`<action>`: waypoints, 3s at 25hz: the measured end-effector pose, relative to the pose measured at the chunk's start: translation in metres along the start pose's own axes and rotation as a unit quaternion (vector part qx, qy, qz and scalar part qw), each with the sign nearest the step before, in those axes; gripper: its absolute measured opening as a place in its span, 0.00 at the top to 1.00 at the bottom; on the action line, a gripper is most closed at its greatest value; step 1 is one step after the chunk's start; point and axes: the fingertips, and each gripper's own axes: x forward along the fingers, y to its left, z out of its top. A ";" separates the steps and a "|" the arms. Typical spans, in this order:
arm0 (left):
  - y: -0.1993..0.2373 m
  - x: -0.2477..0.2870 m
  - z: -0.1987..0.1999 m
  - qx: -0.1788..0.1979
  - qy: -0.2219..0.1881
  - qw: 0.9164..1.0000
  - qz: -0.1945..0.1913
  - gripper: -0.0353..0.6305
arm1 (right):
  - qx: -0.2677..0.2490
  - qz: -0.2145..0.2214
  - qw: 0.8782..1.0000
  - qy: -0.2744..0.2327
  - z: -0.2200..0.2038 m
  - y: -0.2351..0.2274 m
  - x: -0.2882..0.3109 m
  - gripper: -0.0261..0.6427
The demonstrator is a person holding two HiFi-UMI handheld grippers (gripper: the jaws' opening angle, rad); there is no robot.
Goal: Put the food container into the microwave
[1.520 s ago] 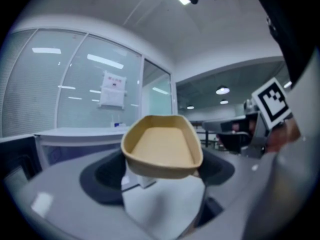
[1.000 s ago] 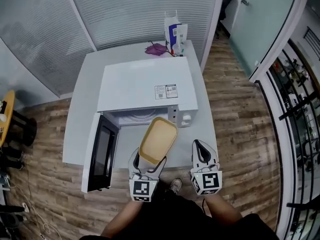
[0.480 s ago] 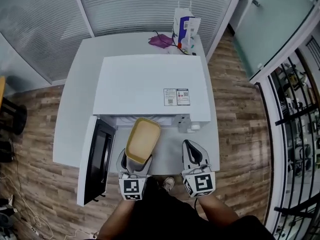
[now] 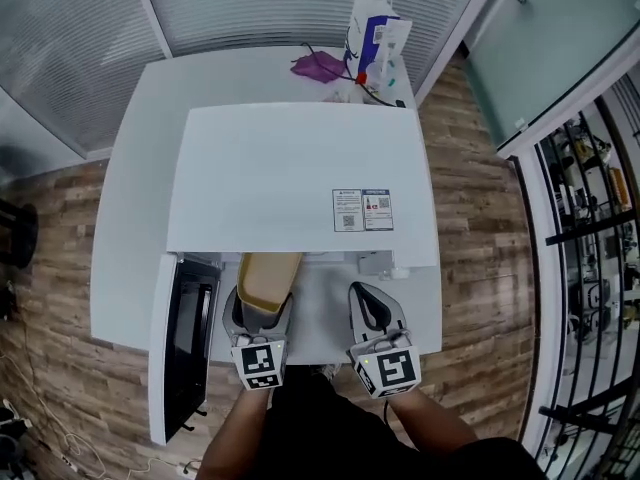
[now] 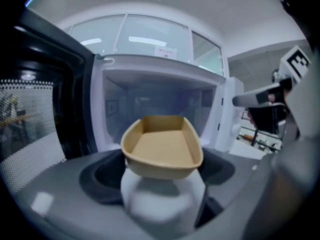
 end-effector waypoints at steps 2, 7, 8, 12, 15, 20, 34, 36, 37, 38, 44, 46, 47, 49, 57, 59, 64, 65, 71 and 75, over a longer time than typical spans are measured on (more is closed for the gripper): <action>0.004 0.013 0.002 -0.005 -0.001 1.000 0.009 0.28 | -0.001 0.005 1.000 0.004 -0.005 0.002 0.008 0.95; 0.007 0.047 0.018 -0.004 -0.011 1.000 0.022 0.28 | 0.006 0.017 0.999 0.027 -0.029 0.012 0.023 0.95; 0.005 0.053 0.021 -0.002 -0.013 1.000 0.022 0.28 | 0.008 0.020 0.999 0.031 -0.033 0.014 0.025 0.95; 0.004 0.071 0.030 0.002 -0.013 0.999 0.031 0.27 | 0.014 0.030 0.999 0.039 -0.043 0.019 0.030 0.95; 0.006 0.081 0.033 0.004 -0.010 0.999 0.040 0.27 | 0.018 0.030 0.999 0.042 -0.046 0.019 0.032 0.95; 0.007 0.095 0.034 0.009 -0.002 0.999 0.049 0.27 | 0.020 0.027 0.998 0.048 -0.049 0.014 0.033 0.95; 0.009 0.104 0.023 0.001 0.028 0.999 0.038 0.15 | 0.022 0.018 0.999 0.044 -0.049 0.009 0.029 0.95; 0.006 0.096 0.023 0.006 0.027 0.999 0.033 0.15 | 0.019 0.015 0.999 0.036 -0.044 0.008 0.028 0.95; 0.005 0.092 0.023 0.008 0.028 0.999 0.030 0.15 | 0.019 0.014 0.999 0.031 -0.041 0.008 0.028 0.95; 0.004 0.086 0.023 0.011 0.029 0.999 0.028 0.15 | 0.018 0.014 0.999 0.026 -0.037 0.009 0.027 0.95; -0.006 0.044 0.038 0.023 0.012 0.999 0.034 0.15 | 0.008 0.023 1.000 -0.002 -0.011 0.013 0.019 0.95; -0.011 0.028 0.047 0.029 0.001 0.999 0.030 0.17 | 0.003 0.027 1.000 -0.013 0.000 0.016 0.015 0.95; -0.012 0.019 0.053 0.033 -0.008 0.999 0.031 0.22 | 0.001 0.028 0.999 -0.019 0.006 0.016 0.013 0.95; -0.015 0.000 0.064 0.039 -0.026 0.998 0.039 0.41 | -0.002 0.029 0.999 -0.029 0.015 0.018 0.006 0.95; -0.023 -0.059 0.101 0.045 -0.074 0.995 0.046 0.94 | -0.015 0.032 0.998 -0.059 0.048 0.028 -0.016 0.95; -0.028 -0.069 0.106 0.039 -0.076 0.996 0.029 0.94 | -0.020 0.035 0.997 -0.065 0.056 0.031 -0.022 0.95; -0.035 -0.088 0.115 0.026 -0.083 0.996 0.006 0.94 | -0.035 0.040 0.995 -0.079 0.074 0.039 -0.033 0.95; -0.035 -0.090 0.115 0.026 -0.084 0.996 0.007 0.94 | -0.036 0.040 0.995 -0.082 0.076 0.040 -0.034 0.95; -0.026 -0.097 0.116 0.029 -0.086 0.995 0.032 0.94 | -0.042 0.033 0.994 -0.091 0.087 0.044 -0.042 0.95; -0.024 -0.099 0.118 0.032 -0.088 0.995 0.032 0.94 | -0.043 0.023 0.994 -0.098 0.093 0.041 -0.044 0.95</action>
